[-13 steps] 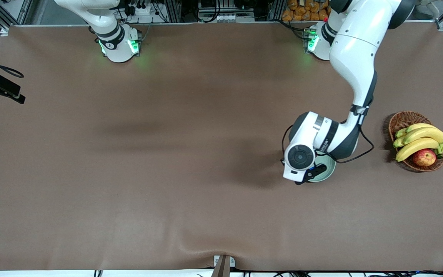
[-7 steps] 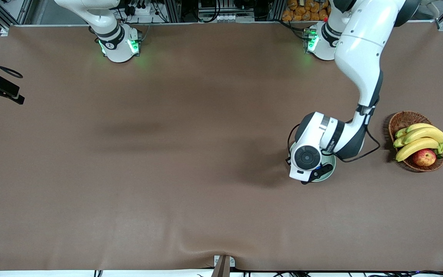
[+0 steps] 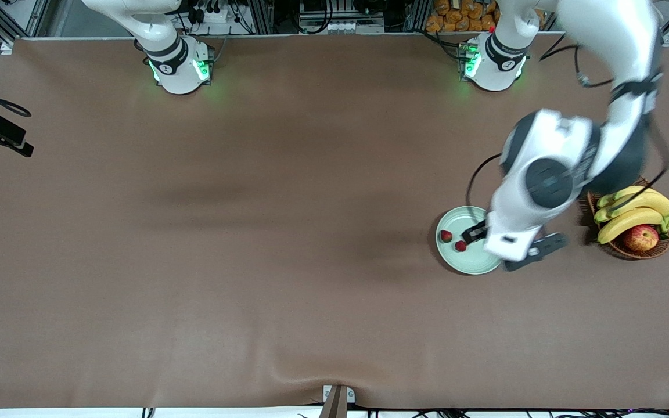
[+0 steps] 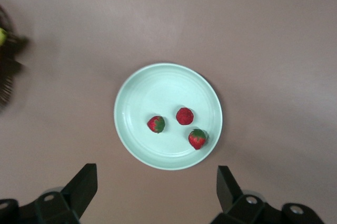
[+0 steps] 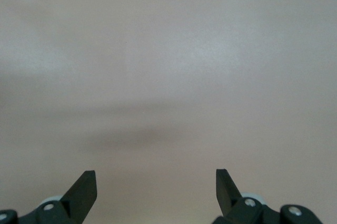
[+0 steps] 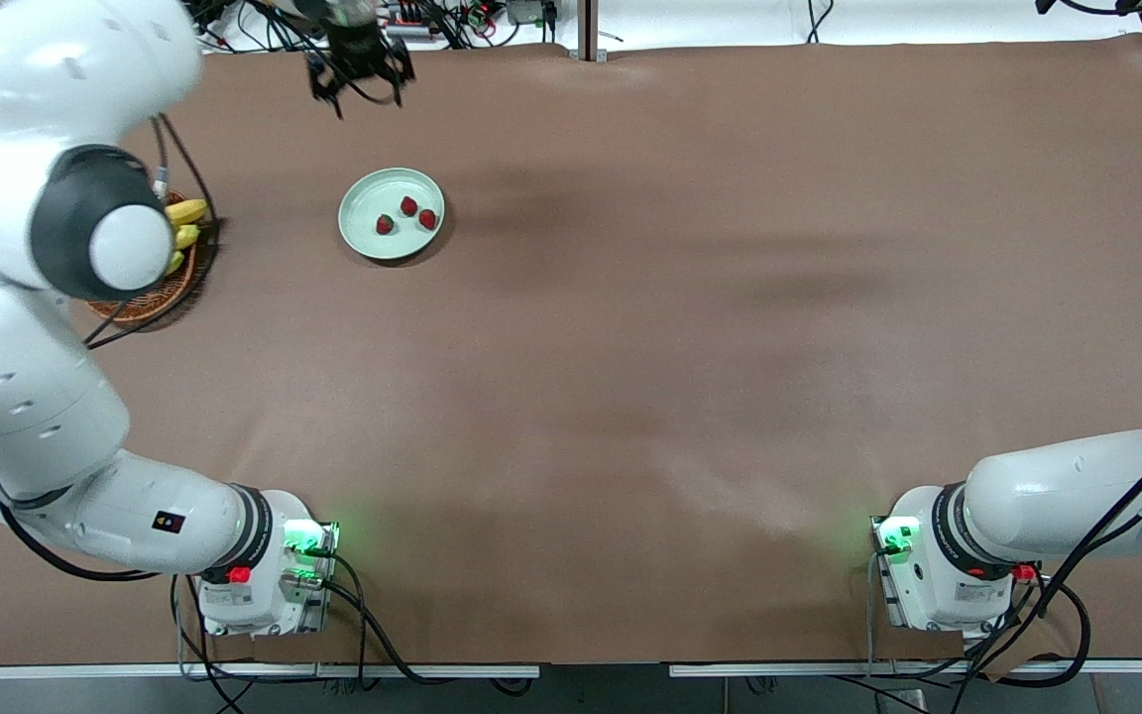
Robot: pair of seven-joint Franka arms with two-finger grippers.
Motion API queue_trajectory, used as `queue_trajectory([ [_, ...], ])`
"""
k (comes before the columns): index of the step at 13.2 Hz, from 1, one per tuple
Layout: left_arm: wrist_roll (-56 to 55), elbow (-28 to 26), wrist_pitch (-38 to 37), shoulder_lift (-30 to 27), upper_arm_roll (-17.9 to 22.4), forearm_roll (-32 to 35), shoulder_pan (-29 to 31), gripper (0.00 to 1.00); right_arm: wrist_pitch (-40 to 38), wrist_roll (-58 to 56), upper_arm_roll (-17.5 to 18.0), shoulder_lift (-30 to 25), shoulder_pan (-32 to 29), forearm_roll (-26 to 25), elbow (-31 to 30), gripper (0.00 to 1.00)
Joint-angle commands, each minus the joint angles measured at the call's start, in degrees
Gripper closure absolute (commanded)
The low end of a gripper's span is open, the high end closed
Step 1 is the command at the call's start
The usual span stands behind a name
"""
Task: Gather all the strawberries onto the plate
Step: 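Open the left gripper and lift it away from the plate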
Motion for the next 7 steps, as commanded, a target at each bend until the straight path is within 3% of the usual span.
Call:
queue_trajectory([
  [1,7.7,-2.0,-2.0,-6.8,-0.7,-2.6,4.2,0.00,-0.7,0.7,0.7,-0.2,-1.2,0.2,0.8,0.00],
  [5,21.9,-2.2,-6.9,-14.4,-1.0,-3.0,8.6,0.00,-0.7,0.7,0.8,-0.2,-1.2,0.3,0.8,0.00],
  [7,32.8,-2.5,-8.6,-17.6,-0.9,-6.9,12.6,0.00,-0.7,0.7,0.8,-0.2,-1.1,0.3,0.8,0.00],
])
